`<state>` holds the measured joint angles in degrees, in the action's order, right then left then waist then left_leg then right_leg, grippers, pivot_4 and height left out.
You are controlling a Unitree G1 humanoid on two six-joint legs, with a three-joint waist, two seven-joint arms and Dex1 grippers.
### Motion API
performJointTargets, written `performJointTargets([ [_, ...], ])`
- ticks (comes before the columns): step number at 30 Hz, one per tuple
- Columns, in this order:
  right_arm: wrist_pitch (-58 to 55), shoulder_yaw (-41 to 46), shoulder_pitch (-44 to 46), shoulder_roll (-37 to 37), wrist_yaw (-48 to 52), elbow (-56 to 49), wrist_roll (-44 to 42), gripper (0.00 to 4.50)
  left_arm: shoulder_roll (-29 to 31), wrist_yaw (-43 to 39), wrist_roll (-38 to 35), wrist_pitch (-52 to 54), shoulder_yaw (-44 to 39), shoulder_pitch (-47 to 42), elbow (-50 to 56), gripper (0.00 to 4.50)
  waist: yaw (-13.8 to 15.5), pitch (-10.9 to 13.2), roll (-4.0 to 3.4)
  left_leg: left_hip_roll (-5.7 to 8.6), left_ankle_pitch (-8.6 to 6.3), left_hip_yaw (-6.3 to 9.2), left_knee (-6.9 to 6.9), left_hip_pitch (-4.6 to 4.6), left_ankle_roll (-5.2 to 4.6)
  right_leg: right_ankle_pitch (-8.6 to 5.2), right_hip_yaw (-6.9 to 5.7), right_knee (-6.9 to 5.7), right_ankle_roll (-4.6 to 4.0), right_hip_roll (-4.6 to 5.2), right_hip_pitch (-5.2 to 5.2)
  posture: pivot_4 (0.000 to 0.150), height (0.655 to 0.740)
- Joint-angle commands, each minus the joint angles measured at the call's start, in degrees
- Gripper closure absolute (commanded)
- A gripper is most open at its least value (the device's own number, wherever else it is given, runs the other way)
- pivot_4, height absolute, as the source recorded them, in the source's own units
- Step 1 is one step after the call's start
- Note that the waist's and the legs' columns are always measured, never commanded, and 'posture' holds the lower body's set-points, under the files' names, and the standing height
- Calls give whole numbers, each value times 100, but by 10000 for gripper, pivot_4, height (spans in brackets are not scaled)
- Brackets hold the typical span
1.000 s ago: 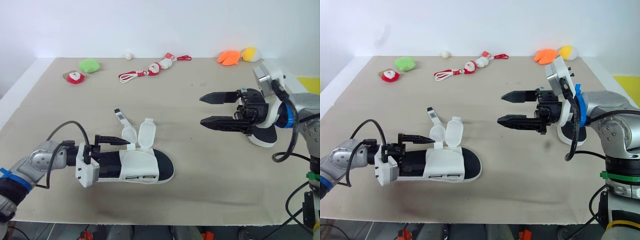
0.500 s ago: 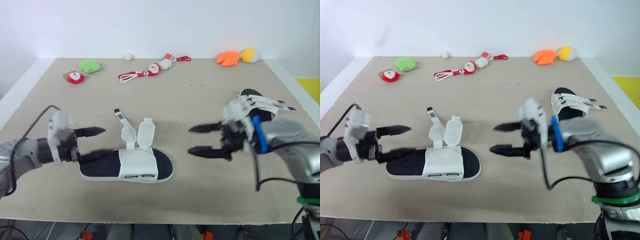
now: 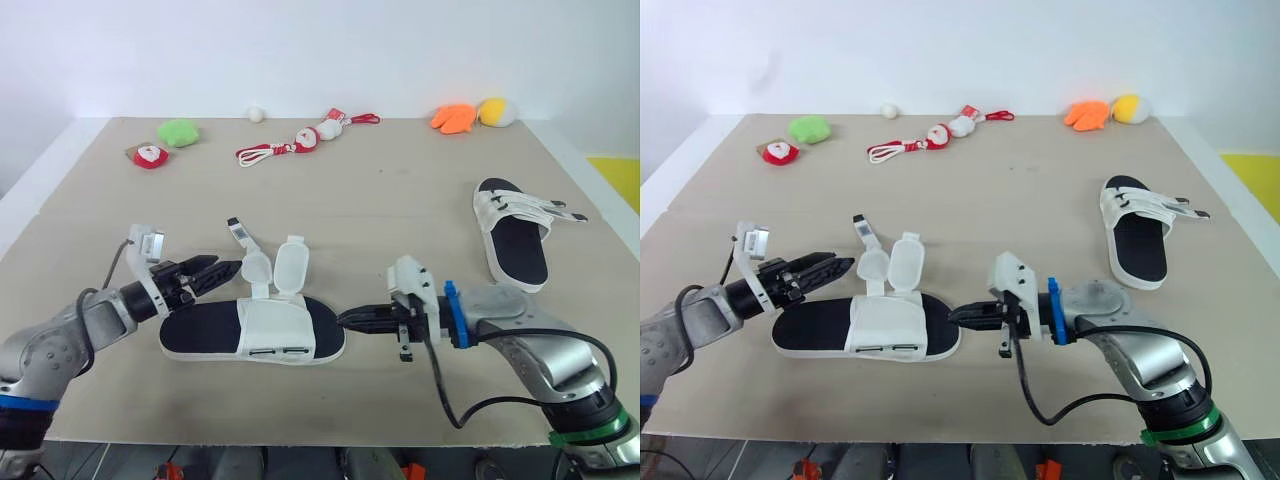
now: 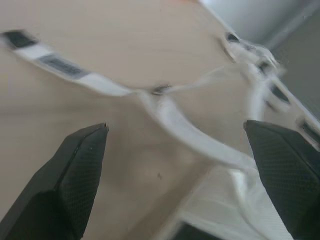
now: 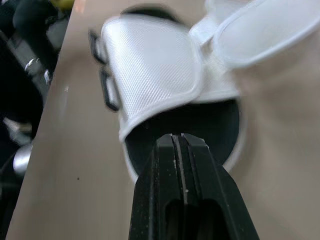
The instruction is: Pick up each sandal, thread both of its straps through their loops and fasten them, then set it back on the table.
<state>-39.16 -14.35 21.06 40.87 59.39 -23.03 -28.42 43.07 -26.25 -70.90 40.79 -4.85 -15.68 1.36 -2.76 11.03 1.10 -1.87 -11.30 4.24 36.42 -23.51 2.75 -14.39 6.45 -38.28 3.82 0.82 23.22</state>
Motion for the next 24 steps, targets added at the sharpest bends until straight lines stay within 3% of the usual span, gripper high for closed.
performJointTargets([
  [1, -72, -152, 66, -6, 12, -172, 49, 44864, -212, 143, -84, 400, -362, -384, -328, 0, 0, 0, 1, 0, 0, 0, 0, -3, 0, 0, 0, 0, -1, 1, 1, 1500, 7400],
  [10, -51, -282, 156, -352, -259, -53, 282, 44864, -1005, -4, -18, 1083, -755, -1182, -1363, 0, 0, -4, 11, 6, 1, 8, 0, -5, 3, 0, 1, 1, 0, 1, 0, 1500, 7400],
  [15, 50, -573, 239, -393, -601, 284, 924, 44864, -1360, -95, 304, 1296, -746, -1658, -1923, 0, 0, -6, 13, 9, 12, 13, 0, -5, 20, 5, 1, 2, 3, 1, -1, 1500, 7400],
  [24, -140, -661, 297, -542, -747, 254, 1049, 44864, -1652, -161, 842, 1407, -952, -1937, -2313, 0, -14, -14, 26, 7, 27, 16, -2, 7, 42, 18, 1, 1, 8, -3, -8, 1500, 7400],
])
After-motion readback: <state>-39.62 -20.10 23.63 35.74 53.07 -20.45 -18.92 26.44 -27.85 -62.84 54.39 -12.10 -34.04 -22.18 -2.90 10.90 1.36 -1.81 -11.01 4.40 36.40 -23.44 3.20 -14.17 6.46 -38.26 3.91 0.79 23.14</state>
